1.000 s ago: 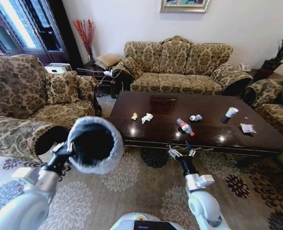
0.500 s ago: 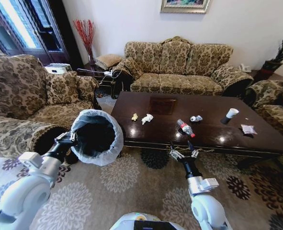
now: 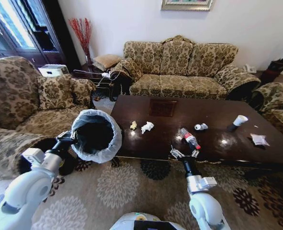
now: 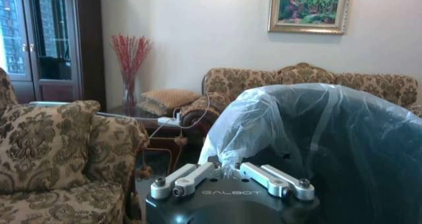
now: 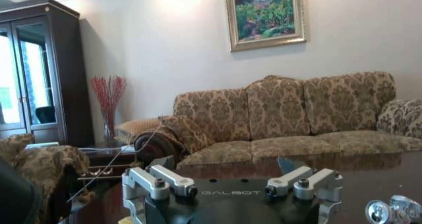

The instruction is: Move to the front of the table and place the trash on the table into the trash bin.

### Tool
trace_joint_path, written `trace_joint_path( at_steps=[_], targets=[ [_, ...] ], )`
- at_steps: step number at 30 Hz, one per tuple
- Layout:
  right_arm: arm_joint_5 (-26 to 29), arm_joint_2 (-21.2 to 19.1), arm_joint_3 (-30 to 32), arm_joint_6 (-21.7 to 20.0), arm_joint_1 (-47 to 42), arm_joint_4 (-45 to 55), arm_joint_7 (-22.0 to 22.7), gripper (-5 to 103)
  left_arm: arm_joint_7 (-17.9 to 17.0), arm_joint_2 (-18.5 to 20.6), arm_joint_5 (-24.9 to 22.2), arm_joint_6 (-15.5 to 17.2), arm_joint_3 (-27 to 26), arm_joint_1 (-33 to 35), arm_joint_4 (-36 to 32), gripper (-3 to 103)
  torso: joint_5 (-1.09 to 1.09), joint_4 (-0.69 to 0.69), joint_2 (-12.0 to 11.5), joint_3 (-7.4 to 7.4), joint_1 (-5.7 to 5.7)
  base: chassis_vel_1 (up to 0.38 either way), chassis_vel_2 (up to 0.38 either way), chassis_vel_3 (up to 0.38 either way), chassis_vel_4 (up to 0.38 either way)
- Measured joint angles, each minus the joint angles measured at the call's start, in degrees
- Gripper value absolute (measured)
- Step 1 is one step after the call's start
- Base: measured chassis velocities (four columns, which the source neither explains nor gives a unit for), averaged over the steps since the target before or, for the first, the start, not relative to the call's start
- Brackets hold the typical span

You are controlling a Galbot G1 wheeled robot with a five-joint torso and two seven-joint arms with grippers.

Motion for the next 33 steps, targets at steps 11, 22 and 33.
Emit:
trace_joint_path(
  at_steps=[11,22,33],
  targets=[
    [-0.03,0.03,0.04,-0.09,-0.04,-0.04,-0.08,100,-0.02,-0.02,0.00,-0.03,0.00,0.05,0.02,3,-0.01,0.02,0.03,-0.05,-0.11,0.005,0.002,-0.004,0.004],
    [-0.03,0.02,0.05,-0.14,-0.04,-0.04,-0.12,100,-0.02,-0.06,0.01,-0.07,-0.02,0.09,0.03,3,-0.02,0.01,0.03,-0.03,-0.06,0.000,0.000,0.000,0.000],
    [0.01,0.02,0.04,-0.16,-0.04,-0.03,-0.12,100,0.00,-0.09,0.05,-0.07,-0.03,0.10,0.02,3,-0.01,0.01,0.02,-0.03,-0.06,0.000,0.000,0.000,0.000]
  ],
)
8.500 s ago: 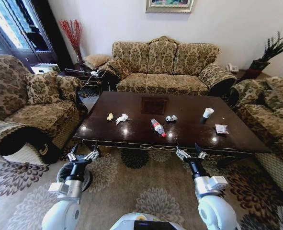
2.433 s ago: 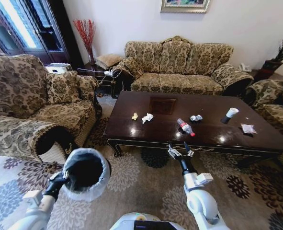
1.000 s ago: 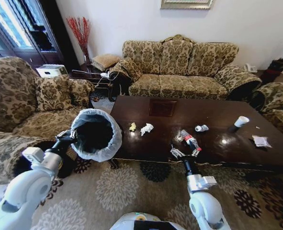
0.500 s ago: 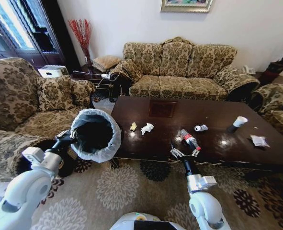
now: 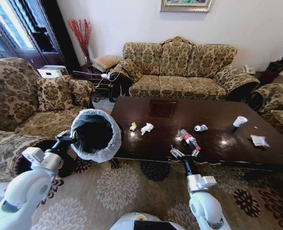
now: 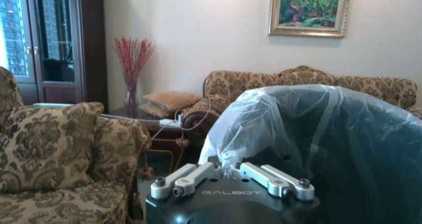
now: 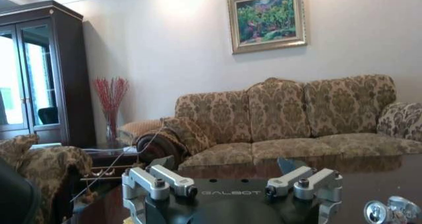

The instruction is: Move to the front of the table and place the trash on the table into the trash bin.

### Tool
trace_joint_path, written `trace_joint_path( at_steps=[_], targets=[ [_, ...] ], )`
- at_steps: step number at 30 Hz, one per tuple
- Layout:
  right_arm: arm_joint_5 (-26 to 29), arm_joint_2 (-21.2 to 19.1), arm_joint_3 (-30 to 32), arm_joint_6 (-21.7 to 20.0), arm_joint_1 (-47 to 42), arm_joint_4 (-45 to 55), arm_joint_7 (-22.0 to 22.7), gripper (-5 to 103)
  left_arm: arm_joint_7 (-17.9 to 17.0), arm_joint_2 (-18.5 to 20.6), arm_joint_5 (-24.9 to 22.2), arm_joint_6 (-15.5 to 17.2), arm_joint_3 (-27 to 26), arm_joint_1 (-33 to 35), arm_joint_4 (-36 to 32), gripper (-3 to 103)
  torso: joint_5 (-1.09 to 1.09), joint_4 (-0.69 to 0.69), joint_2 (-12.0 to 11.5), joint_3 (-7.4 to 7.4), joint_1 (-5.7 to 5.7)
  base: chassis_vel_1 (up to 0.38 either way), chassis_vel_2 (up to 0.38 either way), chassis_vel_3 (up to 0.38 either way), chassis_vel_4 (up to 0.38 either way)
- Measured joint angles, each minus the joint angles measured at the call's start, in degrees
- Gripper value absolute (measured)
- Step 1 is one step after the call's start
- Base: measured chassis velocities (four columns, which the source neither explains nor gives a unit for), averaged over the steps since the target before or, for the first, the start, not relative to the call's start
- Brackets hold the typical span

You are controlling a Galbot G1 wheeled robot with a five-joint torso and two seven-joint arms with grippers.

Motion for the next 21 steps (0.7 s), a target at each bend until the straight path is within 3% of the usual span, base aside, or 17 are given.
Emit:
trace_joint_path(
  at_steps=[21],
  targets=[
    [0.04,0.00,0.00,0.00,0.00,0.02,0.00,100,0.01,-0.01,0.02,0.00,0.00,0.01,-0.02,3,0.00,0.00,0.00,0.00,0.00,0.000,0.000,0.000,0.000]
  ],
)
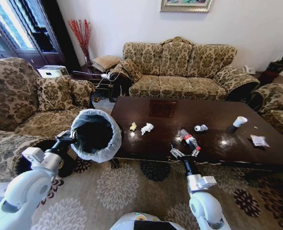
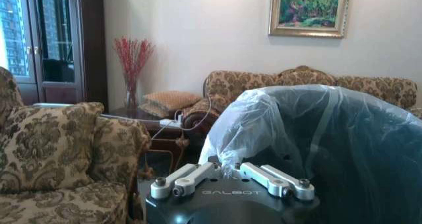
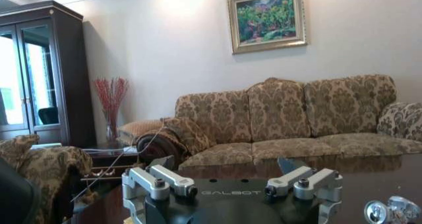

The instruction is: Move to the front of the table and place the trash on the table into the trash bin.

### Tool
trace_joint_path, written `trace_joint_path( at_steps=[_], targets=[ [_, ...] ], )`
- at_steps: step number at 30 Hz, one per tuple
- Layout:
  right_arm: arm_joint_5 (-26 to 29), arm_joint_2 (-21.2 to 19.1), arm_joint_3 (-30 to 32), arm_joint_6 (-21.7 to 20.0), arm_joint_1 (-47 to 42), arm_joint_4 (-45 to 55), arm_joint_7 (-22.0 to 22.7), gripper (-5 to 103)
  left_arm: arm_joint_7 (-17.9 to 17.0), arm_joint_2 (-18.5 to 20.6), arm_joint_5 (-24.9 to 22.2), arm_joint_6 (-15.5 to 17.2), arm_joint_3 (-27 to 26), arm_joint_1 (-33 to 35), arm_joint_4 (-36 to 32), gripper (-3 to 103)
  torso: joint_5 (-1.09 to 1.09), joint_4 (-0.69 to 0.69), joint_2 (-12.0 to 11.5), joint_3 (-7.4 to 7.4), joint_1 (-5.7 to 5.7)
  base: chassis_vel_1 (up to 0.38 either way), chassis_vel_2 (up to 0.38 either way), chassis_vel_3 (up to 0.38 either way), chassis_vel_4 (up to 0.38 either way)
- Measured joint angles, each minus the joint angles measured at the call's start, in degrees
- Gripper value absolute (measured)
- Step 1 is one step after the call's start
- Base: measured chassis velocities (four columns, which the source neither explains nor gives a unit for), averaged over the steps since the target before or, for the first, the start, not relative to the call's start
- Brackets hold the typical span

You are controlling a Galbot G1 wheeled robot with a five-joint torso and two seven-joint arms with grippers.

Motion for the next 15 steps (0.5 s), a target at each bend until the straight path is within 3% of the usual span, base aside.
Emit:
trace_joint_path(
  at_steps=[15],
  targets=[
    [0.00,0.00,0.00,0.00,0.00,0.00,0.00,100,0.00,0.00,0.00,0.00,0.00,0.00,0.00,3,0.00,0.00,0.00,0.00,0.00,0.000,0.000,0.000,0.000]
  ],
)
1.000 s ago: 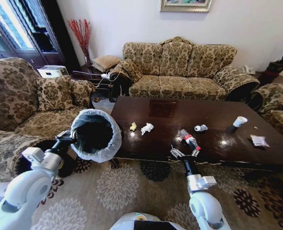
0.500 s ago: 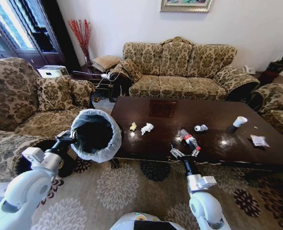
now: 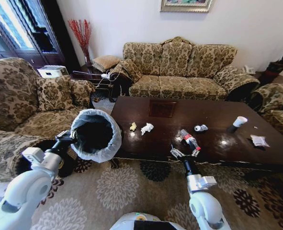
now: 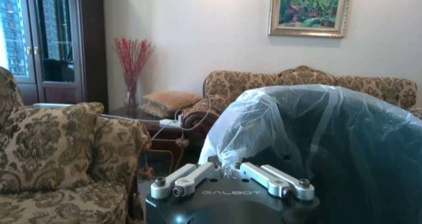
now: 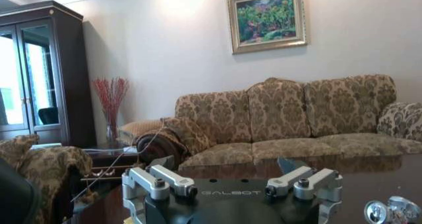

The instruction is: Move to the front of the table and place the trash on the table into the trash bin.

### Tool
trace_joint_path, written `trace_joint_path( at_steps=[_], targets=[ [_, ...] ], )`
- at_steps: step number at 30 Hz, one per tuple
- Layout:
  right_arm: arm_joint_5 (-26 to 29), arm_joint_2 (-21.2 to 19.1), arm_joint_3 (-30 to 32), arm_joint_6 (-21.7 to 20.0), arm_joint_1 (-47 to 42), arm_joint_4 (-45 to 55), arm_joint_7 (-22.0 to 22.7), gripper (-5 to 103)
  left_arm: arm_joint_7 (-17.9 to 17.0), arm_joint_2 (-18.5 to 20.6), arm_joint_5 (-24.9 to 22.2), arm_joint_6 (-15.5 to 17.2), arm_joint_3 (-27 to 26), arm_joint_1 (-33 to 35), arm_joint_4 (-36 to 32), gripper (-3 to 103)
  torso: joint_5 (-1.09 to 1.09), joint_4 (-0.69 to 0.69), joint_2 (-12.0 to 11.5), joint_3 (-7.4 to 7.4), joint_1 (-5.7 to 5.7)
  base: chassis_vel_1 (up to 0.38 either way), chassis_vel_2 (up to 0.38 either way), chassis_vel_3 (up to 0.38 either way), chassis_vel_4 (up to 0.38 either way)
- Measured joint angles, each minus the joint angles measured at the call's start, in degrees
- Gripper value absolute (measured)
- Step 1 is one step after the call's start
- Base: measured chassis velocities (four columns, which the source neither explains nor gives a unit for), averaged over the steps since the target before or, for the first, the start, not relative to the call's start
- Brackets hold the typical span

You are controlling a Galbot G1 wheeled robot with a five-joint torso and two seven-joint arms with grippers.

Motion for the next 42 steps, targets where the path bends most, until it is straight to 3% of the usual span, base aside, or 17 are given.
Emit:
trace_joint_path(
  at_steps=[42],
  targets=[
    [0.00,0.00,0.00,0.00,-0.01,0.00,0.00,100,0.00,0.00,0.00,0.00,0.00,0.00,0.00,3,0.03,0.00,0.00,0.00,0.00,0.008,0.008,-0.009,-0.007]
  ],
)
